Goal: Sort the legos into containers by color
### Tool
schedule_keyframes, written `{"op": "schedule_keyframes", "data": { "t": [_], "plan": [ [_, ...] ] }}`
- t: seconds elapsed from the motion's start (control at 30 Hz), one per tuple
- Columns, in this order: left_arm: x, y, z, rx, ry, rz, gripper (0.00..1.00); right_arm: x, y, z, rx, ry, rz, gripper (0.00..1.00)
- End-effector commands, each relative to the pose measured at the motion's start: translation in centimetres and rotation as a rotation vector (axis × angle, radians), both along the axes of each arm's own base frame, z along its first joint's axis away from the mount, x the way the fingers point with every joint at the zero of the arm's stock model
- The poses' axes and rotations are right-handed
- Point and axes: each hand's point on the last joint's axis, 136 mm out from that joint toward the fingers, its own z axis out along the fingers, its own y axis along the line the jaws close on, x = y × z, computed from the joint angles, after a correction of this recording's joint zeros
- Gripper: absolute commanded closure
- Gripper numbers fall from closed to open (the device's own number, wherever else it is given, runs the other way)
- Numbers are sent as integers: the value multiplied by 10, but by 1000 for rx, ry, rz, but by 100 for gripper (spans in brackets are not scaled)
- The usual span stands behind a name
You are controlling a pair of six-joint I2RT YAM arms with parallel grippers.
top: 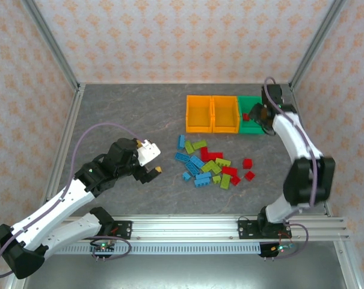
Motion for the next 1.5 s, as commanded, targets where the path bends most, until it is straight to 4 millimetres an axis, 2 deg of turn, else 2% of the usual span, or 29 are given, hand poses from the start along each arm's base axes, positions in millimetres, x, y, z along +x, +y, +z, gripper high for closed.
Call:
{"op": "schedule_keyframes", "data": {
  "t": [0.0,0.07,0.13,0.23,0.3,0.43,0.57,0.63,0.7,0.77,0.87,0.97,1.03,1.13,1.2,1.33,1.47],
  "plan": [
    [1,-3,3,-8,-12,-19,0,-56,13,-23,-2,58,-28,40],
    [2,-5,3,-9,-13,-22,0,-83,21,-41,7,105,5,36],
    [2,-8,2,-11,0,-31,0,-101,23,-58,-1,176,25,32],
    [2,-11,-1,-11,25,-39,0,-116,35,-88,27,290,100,26],
    [1,-12,-3,-7,38,-43,0,-119,43,-104,51,357,149,25],
    [-11,-22,-3,-48,77,-116,0,-108,39,-124,1,407,160,26],
    [-20,-31,-4,-86,105,-173,0,-97,44,-140,12,439,178,36],
    [-20,-31,-4,-86,109,-174,0,-97,43,-146,2,471,172,47],
    [-19,-30,-5,-79,105,-166,0,-97,41,-146,-4,473,161,57],
    [-17,-29,-4,-72,96,-159,0,-95,39,-136,-10,442,144,68],
    [-15,-27,-4,-63,87,-153,0,-87,34,-102,-24,326,108,73],
    [-14,-26,-4,-56,78,-145,0,-68,26,-50,-45,143,59,74],
    [-12,-25,-2,-51,68,-139,0,-50,14,-17,-99,24,8,74],
    [-11,-24,0,-52,56,-133,0,-15,-2,14,-177,-80,-43,74],
    [-10,-22,1,-48,49,-126,0,11,-10,16,-188,-84,-56,74],
    [-9,-15,1,-37,28,-95,0,66,-26,2,-199,-22,-87,74],
    [-6,-8,8,-43,-24,-59,0,108,-22,-17,-149,22,-49,69]
  ]
}}
